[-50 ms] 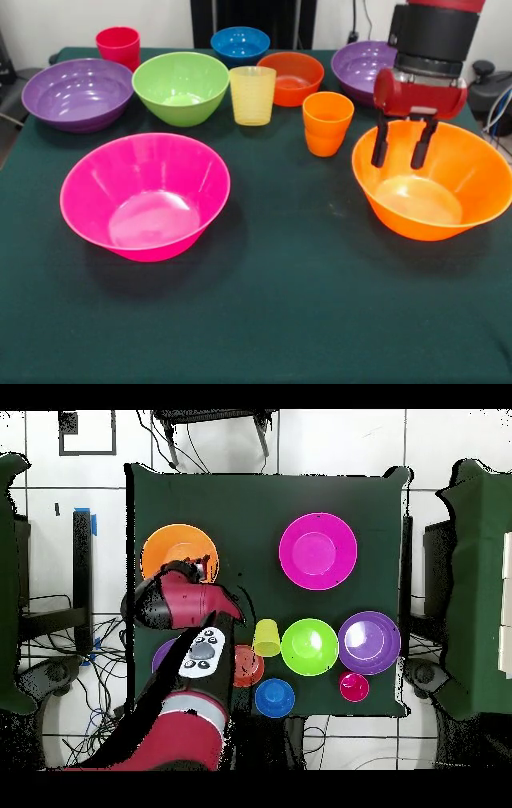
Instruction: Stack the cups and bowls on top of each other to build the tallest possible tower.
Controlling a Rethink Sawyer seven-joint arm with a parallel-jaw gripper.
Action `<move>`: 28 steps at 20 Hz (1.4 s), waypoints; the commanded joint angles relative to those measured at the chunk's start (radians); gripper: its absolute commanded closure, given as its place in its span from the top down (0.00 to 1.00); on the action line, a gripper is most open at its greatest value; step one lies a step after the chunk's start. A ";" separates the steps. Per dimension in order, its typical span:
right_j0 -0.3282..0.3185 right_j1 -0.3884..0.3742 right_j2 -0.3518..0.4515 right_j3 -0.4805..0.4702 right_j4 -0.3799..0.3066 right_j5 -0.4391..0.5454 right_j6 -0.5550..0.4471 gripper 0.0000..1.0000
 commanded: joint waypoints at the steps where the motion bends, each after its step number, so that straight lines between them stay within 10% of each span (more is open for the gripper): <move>1: -0.017 0.136 0.170 0.045 0.000 -0.039 0.191 1.00; 11: 0.029 0.192 0.121 -0.016 -0.003 -0.038 0.249 1.00; 19: 0.234 0.304 -0.356 -0.168 0.094 -0.226 0.213 1.00; 28: 0.320 0.462 -0.524 -0.197 0.288 -0.397 0.194 1.00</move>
